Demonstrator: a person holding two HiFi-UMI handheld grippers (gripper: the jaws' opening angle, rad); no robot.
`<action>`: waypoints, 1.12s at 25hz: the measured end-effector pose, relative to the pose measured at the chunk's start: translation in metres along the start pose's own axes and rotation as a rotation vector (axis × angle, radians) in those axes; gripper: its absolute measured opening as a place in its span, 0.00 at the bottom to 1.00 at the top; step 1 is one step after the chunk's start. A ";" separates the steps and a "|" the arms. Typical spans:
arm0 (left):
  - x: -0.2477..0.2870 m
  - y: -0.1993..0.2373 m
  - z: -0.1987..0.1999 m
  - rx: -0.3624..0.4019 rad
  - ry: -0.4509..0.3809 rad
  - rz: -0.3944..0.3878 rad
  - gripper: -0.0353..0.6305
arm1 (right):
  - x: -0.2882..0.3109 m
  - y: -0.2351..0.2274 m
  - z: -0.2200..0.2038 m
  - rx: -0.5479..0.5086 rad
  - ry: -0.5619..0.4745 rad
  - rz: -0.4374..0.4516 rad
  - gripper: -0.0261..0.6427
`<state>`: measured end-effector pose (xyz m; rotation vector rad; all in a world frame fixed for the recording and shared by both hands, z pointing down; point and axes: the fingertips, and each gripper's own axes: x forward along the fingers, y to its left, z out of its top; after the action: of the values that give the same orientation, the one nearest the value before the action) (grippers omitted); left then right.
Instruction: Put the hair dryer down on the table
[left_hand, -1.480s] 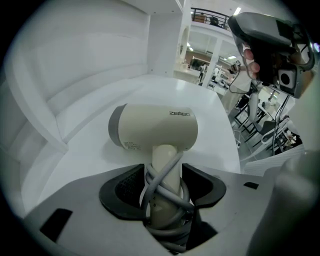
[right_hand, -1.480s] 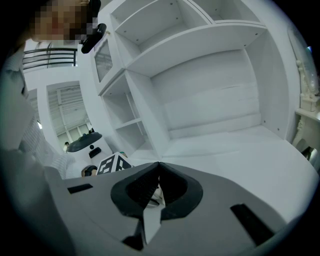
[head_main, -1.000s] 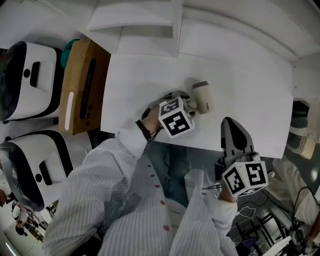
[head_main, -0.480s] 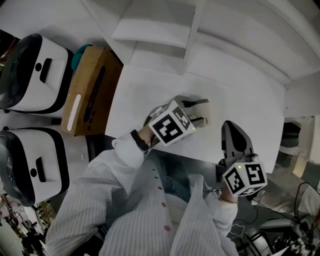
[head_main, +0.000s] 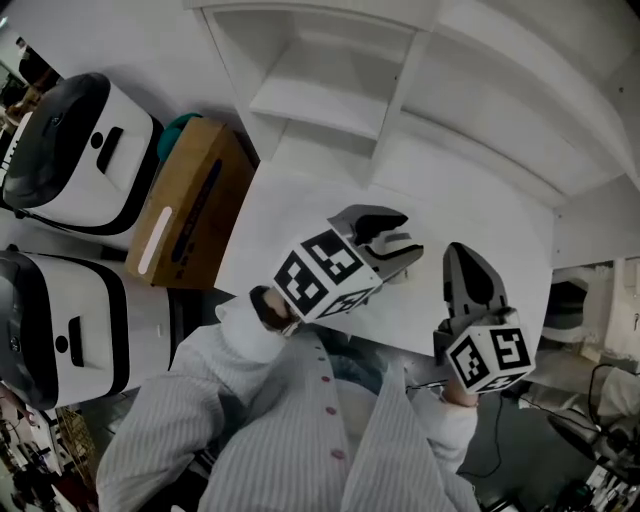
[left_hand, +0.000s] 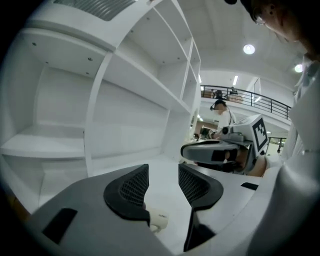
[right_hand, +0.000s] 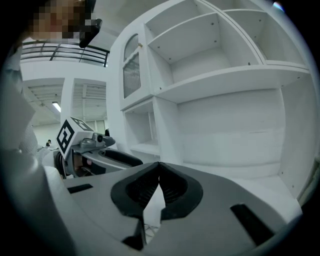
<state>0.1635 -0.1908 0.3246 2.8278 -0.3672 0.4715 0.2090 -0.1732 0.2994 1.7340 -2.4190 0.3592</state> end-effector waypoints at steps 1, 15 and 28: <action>-0.005 -0.001 0.009 -0.003 -0.032 0.007 0.34 | 0.001 0.001 0.005 -0.010 -0.009 0.006 0.06; -0.035 -0.014 0.043 -0.044 -0.183 0.017 0.09 | 0.001 0.020 0.039 -0.061 -0.085 0.051 0.06; -0.039 -0.018 0.039 -0.024 -0.177 0.012 0.07 | 0.003 0.037 0.041 -0.079 -0.070 0.099 0.06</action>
<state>0.1438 -0.1768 0.2719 2.8529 -0.4202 0.2177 0.1742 -0.1758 0.2563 1.6252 -2.5372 0.2142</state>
